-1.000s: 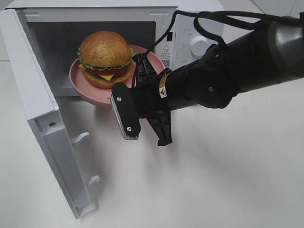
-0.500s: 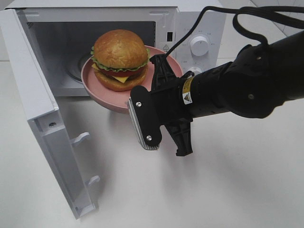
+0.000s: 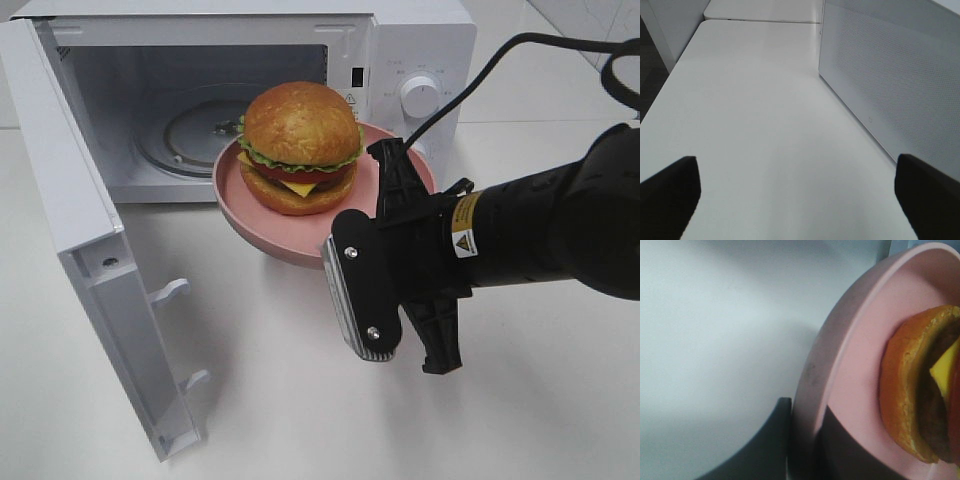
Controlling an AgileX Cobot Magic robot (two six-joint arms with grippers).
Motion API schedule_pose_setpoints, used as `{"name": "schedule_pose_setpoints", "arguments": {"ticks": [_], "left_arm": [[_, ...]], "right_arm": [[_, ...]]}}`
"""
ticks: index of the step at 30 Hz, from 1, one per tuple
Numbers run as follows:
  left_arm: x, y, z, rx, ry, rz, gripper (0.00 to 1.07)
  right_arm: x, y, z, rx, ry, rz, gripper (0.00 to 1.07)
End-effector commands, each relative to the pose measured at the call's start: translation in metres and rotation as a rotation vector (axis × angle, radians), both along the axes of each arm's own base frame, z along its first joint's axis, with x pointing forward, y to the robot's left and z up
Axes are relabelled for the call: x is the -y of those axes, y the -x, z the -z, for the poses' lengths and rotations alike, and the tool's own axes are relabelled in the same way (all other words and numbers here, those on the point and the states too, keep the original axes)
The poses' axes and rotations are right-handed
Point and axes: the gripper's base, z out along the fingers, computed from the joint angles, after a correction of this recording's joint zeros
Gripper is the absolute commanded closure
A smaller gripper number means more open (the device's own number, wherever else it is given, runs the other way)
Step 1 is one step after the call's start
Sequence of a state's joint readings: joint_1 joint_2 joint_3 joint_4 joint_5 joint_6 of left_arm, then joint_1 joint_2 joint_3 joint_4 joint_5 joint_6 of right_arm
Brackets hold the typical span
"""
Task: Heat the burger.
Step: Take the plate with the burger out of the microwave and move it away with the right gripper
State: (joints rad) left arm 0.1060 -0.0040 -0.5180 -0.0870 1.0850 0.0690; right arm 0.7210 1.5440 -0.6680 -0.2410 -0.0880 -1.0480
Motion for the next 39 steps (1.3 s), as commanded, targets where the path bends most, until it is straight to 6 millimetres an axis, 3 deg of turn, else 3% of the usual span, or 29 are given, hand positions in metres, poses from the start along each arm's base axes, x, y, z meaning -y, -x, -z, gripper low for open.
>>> {"name": "schedule_pose_setpoints", "arguments": {"ticks": [1,12,26,34,39], "left_arm": [[0.0,0.002,-0.001,0.032,0.002,-0.008,0.09],[0.0,0.002,-0.001,0.032,0.002,-0.008,0.09],[0.0,0.002,-0.001,0.032,0.002,-0.008,0.09],[0.0,0.002,-0.001,0.032,0.002,-0.008,0.09],[0.0,0.002,-0.001,0.032,0.002,-0.008,0.09]], "right_arm": [[0.006,0.007,-0.013,0.067,-0.069,-0.011,1.07],[0.035,0.038,-0.013,0.046,-0.053,0.006,1.07],[0.058,0.056,-0.024,-0.006,-0.001,0.093,1.07],[0.077,0.063,-0.035,-0.025,0.014,0.252,1.07],[0.094,0.064,-0.039,-0.03,0.052,0.447,1.07]]}}
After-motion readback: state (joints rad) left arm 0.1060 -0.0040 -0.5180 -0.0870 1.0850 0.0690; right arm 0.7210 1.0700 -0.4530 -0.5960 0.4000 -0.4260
